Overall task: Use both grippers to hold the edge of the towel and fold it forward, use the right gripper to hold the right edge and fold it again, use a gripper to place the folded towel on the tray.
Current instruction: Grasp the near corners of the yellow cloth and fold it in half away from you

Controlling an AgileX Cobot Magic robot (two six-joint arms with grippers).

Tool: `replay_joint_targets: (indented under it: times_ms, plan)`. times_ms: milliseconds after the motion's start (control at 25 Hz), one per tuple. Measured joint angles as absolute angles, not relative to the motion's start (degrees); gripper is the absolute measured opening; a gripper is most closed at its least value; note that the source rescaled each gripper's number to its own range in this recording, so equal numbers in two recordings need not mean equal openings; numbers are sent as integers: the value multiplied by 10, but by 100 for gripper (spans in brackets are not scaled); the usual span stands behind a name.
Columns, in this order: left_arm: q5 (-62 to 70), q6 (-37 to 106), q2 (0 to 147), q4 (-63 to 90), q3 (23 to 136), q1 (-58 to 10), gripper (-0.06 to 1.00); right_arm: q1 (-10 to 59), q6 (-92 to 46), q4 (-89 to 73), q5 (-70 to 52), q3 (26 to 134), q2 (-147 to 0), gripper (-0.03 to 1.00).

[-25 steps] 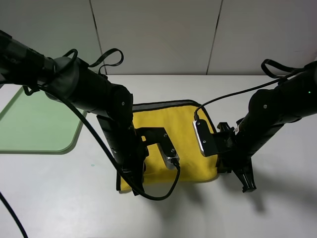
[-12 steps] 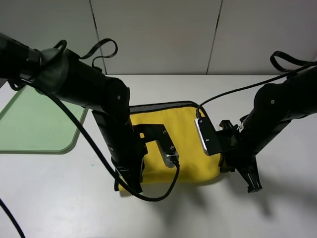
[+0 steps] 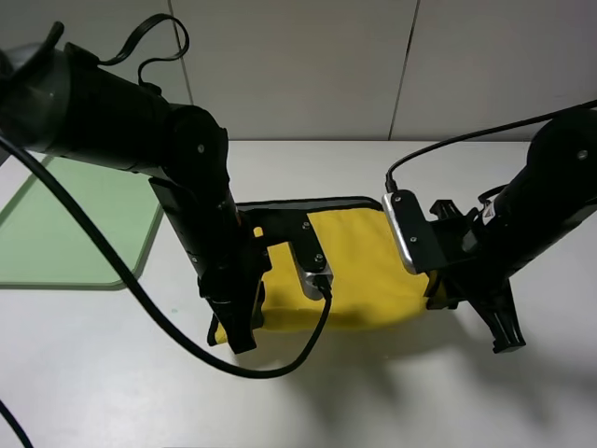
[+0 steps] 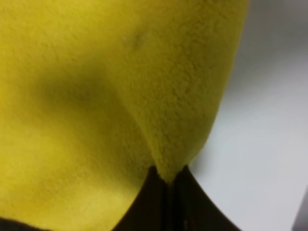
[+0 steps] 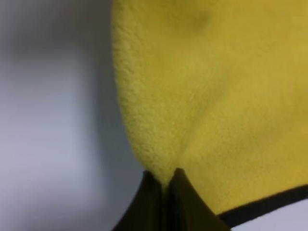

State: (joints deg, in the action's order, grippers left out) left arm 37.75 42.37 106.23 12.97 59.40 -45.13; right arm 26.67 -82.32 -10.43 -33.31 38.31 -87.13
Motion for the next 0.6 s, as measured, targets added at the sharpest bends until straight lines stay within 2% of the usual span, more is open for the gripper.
replay_joint_targets:
  times_ms: [600]
  plan:
    - [436, 422, 965, 127, 596, -451, 0, 267, -742, -104, -415, 383, -735, 0]
